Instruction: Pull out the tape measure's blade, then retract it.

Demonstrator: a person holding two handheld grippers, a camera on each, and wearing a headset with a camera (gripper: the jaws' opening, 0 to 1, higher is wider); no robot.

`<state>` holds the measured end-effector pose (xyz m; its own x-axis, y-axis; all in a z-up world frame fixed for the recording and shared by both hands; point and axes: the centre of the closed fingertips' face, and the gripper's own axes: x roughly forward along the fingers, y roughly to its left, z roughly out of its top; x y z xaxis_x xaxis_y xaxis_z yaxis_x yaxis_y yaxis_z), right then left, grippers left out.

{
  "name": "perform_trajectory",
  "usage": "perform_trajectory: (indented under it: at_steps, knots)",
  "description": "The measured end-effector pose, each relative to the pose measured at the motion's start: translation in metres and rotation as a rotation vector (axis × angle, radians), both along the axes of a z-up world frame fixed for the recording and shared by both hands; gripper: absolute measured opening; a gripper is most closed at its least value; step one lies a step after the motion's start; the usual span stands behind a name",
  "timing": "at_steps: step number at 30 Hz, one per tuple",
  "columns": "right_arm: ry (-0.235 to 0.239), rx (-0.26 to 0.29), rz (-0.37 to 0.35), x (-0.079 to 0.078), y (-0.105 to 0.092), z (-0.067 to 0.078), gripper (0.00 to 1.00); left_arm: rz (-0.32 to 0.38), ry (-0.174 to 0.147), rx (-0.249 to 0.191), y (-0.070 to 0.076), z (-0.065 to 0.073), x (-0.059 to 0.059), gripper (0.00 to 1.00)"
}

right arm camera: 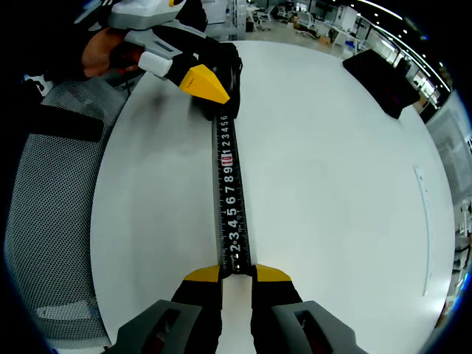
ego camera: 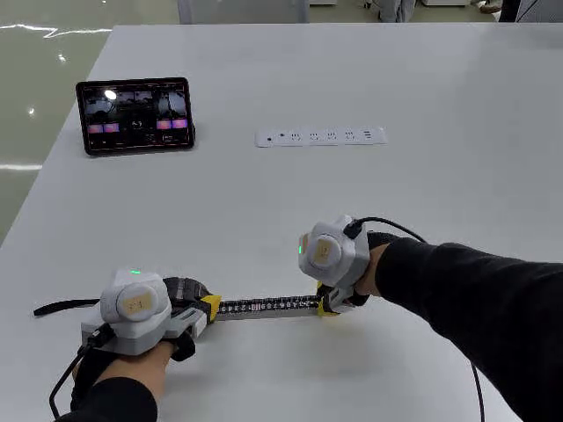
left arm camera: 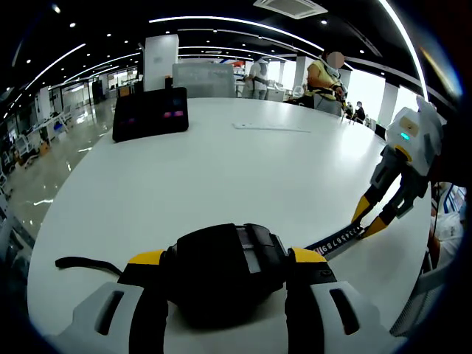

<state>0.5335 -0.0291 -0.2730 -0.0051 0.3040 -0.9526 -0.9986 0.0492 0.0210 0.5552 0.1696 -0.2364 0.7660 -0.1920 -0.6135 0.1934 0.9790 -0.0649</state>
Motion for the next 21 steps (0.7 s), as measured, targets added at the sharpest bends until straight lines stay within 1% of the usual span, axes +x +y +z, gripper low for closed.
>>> perform_trajectory:
  at_steps: [11,21]
  knots:
    - [-0.002,0.014,0.019,0.000,0.007,0.000,0.10,0.002,-0.001,-0.001,0.000,0.001,-0.001,0.60]
    - [-0.002,0.022,0.014,0.000,0.012,0.001,0.10,0.001,-0.001,-0.002,0.001,0.001,0.000,0.60]
